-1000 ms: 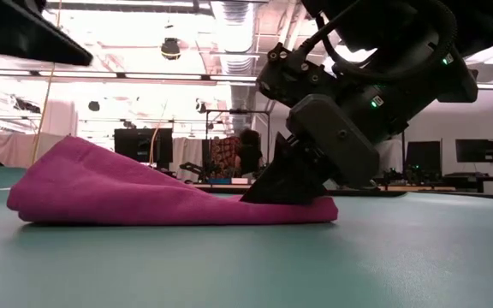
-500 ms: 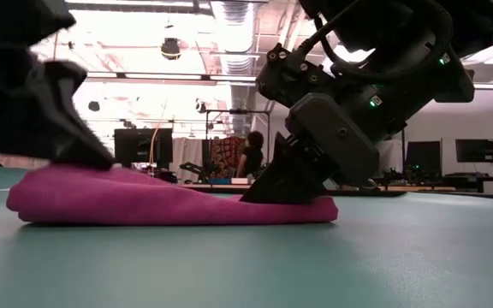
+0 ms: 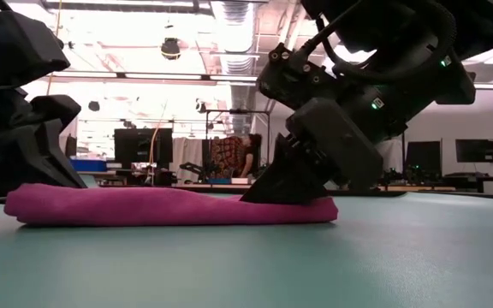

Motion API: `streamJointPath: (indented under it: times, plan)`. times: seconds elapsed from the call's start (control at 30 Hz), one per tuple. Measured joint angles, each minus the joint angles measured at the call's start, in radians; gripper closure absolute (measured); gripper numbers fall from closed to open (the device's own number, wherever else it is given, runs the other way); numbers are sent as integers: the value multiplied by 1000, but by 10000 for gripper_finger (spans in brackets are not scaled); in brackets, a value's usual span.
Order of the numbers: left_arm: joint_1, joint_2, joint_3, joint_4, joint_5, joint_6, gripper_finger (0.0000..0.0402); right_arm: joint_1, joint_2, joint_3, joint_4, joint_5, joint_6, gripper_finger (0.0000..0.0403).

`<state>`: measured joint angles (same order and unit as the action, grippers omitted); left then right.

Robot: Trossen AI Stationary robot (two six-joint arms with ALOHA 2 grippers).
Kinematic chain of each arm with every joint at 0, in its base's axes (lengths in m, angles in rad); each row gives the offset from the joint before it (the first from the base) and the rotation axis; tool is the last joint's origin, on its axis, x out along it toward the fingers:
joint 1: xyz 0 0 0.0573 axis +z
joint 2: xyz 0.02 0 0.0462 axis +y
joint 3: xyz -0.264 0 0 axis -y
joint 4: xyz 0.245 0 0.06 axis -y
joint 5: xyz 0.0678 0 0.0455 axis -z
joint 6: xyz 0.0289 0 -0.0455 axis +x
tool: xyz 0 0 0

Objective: Roll towel
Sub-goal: Roll the pink towel

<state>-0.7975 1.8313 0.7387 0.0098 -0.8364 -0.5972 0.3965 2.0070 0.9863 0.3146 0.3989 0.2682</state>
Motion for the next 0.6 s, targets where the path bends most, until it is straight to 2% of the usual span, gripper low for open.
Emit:
streamJointPath:
  times: [0.33, 0.47, 0.6]
  plan:
    - [0, 0, 0, -68, 24, 14, 401, 14, -188, -2, -25, 136, -246, 330]
    - [0, -1, 2, -108, 40, 74, 401, 42, -239, -1, -28, 109, -320, 279]
    - [0, -1, 2, -119, 47, 103, 401, 79, -218, 0, -27, 47, -360, 214]
